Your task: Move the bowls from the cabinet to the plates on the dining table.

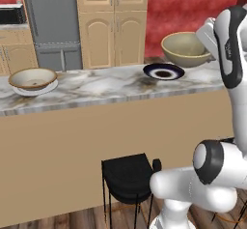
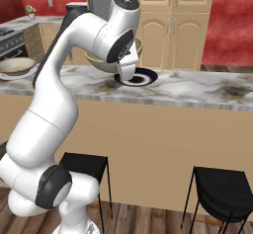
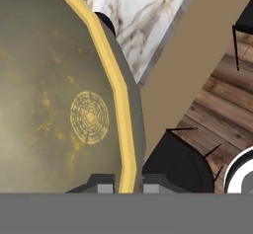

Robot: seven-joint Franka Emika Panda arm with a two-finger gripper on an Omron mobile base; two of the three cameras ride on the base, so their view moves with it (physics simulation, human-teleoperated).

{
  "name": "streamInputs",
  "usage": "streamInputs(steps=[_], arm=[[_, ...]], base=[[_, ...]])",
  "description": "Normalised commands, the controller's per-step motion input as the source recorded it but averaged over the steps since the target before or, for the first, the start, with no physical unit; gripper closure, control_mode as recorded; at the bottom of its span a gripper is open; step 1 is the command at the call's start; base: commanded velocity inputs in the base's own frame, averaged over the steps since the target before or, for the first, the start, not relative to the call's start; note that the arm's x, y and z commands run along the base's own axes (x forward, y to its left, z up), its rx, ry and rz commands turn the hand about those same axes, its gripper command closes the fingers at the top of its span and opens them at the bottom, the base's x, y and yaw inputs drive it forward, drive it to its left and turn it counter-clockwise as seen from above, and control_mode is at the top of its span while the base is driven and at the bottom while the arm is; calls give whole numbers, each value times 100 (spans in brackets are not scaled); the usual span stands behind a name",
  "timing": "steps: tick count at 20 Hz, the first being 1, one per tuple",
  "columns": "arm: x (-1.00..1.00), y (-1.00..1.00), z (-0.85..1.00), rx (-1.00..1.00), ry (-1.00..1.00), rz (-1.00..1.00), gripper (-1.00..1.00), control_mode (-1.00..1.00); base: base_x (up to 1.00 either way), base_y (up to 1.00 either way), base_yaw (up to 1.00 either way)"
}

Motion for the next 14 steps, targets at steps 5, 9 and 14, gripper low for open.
streamInputs(steps=[5, 9, 14], arm=[[60, -8, -6, 0, 3, -4, 100, -100], [40, -1, -15, 2, 3, -5, 100, -100], [38, 0, -14, 7, 0, -7, 100, -100]], base=[[0, 0, 0], [0, 0, 0], [0, 0, 0]])
